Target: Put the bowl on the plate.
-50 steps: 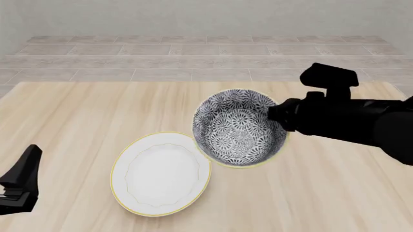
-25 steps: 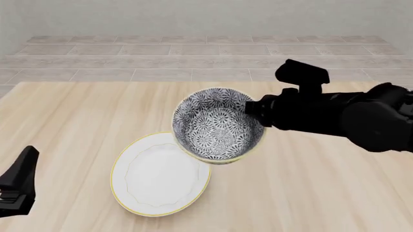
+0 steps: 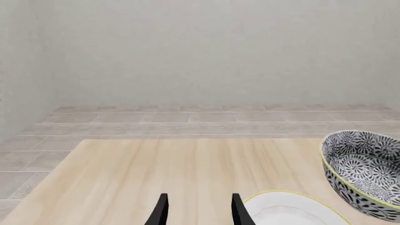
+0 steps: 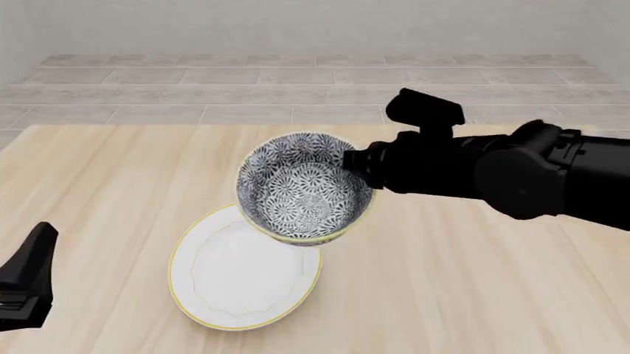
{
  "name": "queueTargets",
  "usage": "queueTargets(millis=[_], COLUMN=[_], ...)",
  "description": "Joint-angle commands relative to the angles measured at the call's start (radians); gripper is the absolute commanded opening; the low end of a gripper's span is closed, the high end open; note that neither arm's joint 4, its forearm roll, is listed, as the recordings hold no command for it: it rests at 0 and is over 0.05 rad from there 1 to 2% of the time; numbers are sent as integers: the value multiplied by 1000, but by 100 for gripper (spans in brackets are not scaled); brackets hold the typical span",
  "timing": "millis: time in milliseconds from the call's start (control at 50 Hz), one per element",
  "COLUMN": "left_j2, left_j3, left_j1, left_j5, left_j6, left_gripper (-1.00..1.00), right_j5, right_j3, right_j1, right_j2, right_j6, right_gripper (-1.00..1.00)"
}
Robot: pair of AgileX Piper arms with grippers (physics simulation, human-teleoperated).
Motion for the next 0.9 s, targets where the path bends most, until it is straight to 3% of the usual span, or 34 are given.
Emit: queueTargets(millis=[20,900], left_j2=[10,-30], left_j3=[-1,-9], left_j1=[1,-1], left_j5=[-11,28], left_j6=[1,-2], left_gripper=[100,100], right_j5=[-26,-93], right_j3=[-34,-108], right_j1=[25,85], right_j2=[52,196], right_j6=[20,59], right_gripper=[-100,-100])
